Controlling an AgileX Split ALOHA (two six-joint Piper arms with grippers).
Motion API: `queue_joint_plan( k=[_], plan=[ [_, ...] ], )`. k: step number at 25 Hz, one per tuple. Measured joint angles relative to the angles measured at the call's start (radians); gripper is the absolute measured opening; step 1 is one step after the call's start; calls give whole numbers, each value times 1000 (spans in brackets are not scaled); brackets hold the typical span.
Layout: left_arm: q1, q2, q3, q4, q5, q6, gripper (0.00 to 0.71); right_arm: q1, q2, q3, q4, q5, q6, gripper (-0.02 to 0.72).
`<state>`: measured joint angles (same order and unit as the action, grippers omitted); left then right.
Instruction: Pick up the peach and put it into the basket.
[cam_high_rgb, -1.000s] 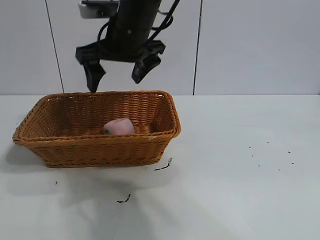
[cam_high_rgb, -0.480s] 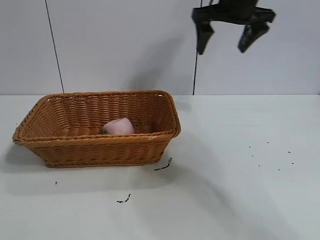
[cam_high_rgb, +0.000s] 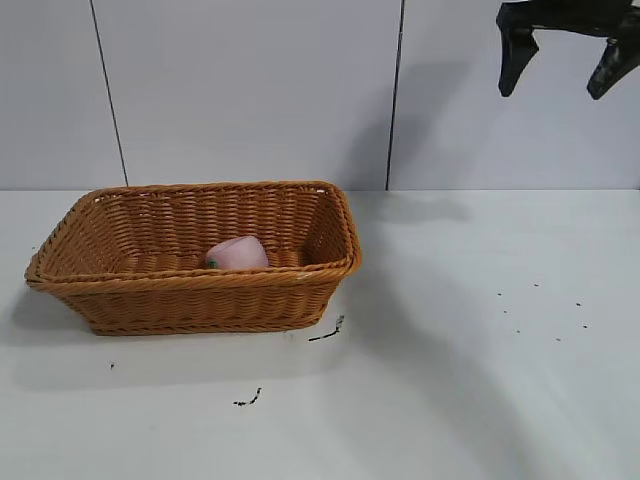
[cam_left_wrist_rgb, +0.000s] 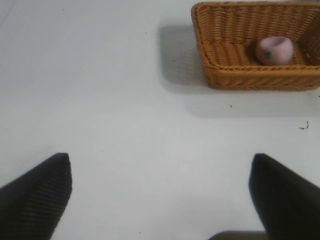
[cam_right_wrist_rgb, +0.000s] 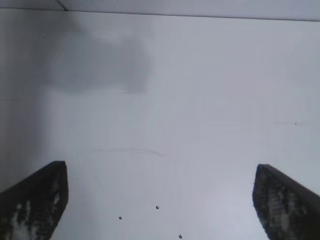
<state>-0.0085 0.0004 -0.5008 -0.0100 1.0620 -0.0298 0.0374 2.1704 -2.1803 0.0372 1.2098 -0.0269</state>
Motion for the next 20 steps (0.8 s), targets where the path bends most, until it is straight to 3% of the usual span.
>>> queue_joint_plan(
  k=[4,9,20],
  plan=[
    [0,0,0,0,0,0,693,0,-78,65,16,0,3,696],
    [0,0,0,0,0,0,693,0,-329,277,19,-1,3,696],
    [0,0,0,0,0,0,693,0,-1152,1107,20,-1,3,696]
  ],
)
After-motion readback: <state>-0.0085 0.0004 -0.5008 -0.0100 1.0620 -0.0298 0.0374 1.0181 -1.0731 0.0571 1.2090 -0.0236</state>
